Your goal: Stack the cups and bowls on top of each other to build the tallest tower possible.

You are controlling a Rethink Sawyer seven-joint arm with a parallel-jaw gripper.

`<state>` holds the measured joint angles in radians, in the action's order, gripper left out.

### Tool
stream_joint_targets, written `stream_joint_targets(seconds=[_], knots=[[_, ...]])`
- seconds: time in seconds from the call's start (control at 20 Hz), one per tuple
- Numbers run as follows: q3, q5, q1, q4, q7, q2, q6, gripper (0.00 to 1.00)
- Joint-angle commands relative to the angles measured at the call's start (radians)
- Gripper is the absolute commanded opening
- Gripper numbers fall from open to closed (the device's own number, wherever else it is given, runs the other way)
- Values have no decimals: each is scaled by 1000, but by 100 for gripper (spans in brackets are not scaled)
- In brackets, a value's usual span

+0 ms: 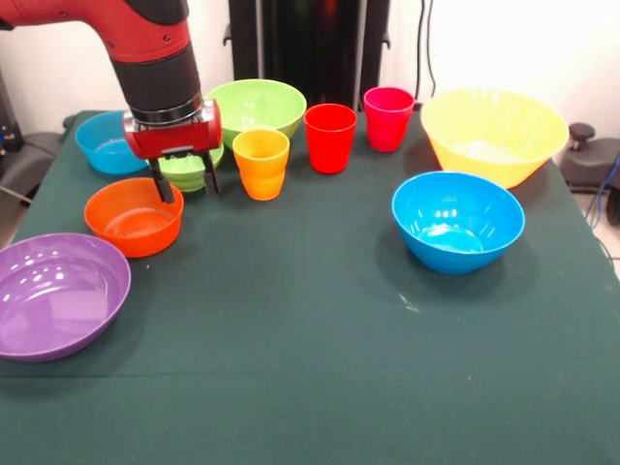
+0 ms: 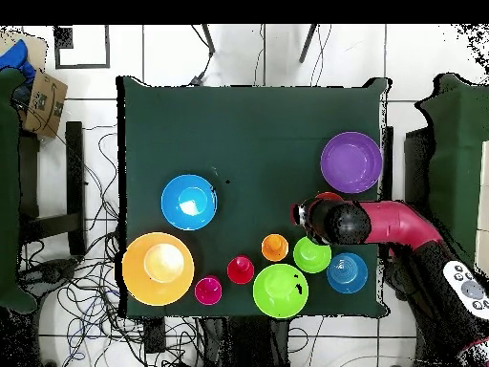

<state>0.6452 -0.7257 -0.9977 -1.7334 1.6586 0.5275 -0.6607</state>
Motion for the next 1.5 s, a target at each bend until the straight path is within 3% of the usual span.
stream_joint_targets(seconds=[0.05,0.45,1.1,1.5], knots=[[9,-114,52,50,-180,-6,26,100],[-44,-204,105,81,-135,7,39,100],[-79,-279,123,93,-73,-7,60,100],[-86,-288,132,96,-66,1,53,100]])
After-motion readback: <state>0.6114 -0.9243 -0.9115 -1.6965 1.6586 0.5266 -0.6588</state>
